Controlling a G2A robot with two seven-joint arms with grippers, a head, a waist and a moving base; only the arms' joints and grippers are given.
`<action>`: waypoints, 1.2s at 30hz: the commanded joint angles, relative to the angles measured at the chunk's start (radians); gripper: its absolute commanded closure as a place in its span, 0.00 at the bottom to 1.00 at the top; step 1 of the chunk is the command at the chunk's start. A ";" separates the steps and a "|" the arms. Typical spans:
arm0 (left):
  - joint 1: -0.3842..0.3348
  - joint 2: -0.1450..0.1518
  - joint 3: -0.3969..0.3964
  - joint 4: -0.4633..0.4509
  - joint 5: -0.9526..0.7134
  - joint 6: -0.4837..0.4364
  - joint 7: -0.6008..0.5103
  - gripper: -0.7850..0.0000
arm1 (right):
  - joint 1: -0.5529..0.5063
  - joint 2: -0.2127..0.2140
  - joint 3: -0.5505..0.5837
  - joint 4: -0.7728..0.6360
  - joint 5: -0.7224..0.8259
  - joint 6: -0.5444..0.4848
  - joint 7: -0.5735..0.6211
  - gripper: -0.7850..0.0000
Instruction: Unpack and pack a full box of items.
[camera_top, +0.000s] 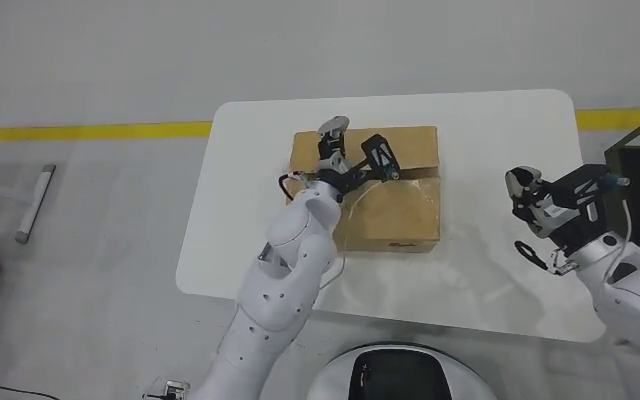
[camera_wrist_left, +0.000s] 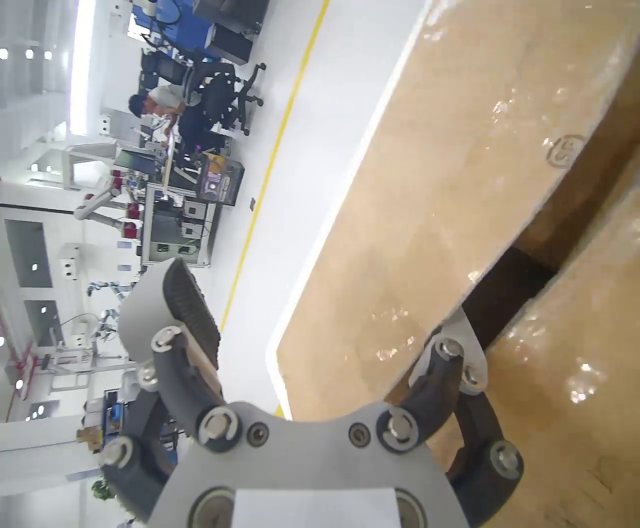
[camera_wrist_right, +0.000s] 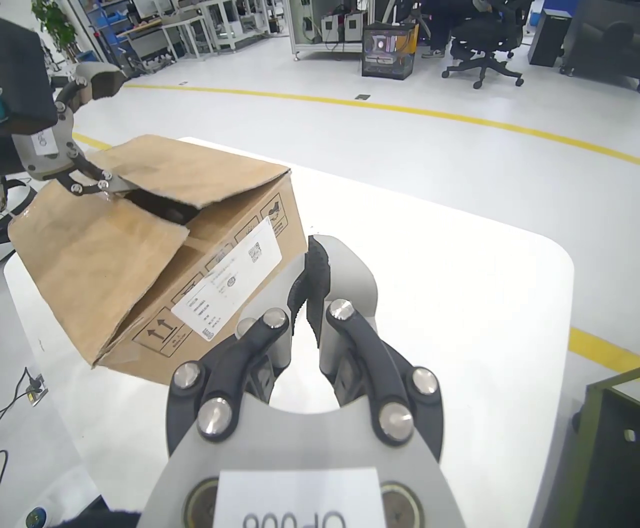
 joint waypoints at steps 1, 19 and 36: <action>-0.038 -0.005 0.001 0.041 0.013 0.052 0.025 0.00 | 0.000 0.001 0.000 0.000 -0.001 0.001 -0.002 1.00; -0.386 -0.073 0.083 0.523 -0.018 0.204 0.206 0.00 | -0.024 0.009 0.023 -0.017 0.004 0.007 -0.007 1.00; -0.504 -0.150 0.161 0.795 -0.098 0.268 0.239 0.00 | -0.012 0.012 0.007 -0.010 0.080 0.056 0.004 0.87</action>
